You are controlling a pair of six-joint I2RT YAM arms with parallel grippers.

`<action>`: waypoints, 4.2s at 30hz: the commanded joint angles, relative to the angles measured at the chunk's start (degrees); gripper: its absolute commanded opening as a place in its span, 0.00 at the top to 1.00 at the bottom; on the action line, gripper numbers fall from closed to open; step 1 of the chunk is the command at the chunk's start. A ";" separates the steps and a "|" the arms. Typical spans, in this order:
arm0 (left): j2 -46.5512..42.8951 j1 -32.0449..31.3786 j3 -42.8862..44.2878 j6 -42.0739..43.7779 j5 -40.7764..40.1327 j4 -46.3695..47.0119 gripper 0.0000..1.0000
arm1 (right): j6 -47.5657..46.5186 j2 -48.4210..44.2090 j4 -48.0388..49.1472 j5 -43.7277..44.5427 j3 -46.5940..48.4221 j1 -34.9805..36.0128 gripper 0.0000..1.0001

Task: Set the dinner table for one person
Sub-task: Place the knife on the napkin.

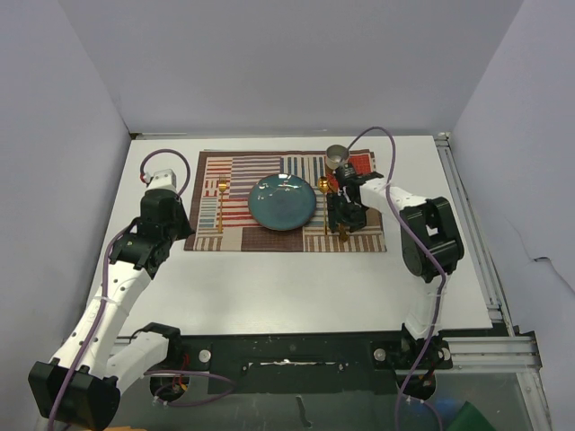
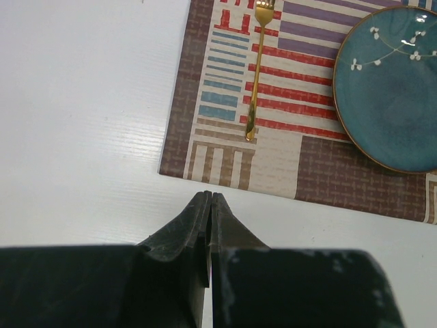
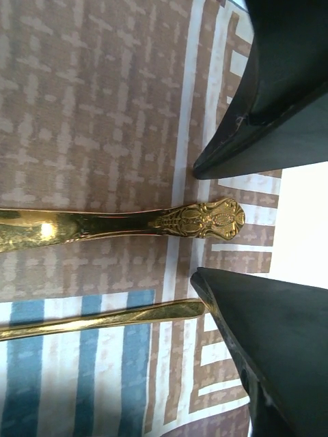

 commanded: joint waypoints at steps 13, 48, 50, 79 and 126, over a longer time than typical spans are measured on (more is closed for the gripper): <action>0.06 1.09 0.39 0.73 1.98 4.01 1.00 | 3.47 -11.50 2.91 -1.22 -8.80 2.24 0.50; 0.76 1.95 0.49 0.92 3.58 4.44 1.00 | 2.89 -4.20 4.21 -3.38 -4.08 2.97 0.52; 0.76 2.00 0.43 0.91 3.58 4.41 1.00 | 2.81 -3.92 4.20 -3.54 -3.77 2.93 0.52; 1.48 2.31 0.26 1.18 3.36 4.79 1.00 | 2.38 -36.98 5.13 16.16 -12.30 7.52 0.42; 5.51 2.47 0.43 1.44 4.10 4.37 1.00 | -2.93 -14.82 21.69 -23.58 -16.36 3.02 0.33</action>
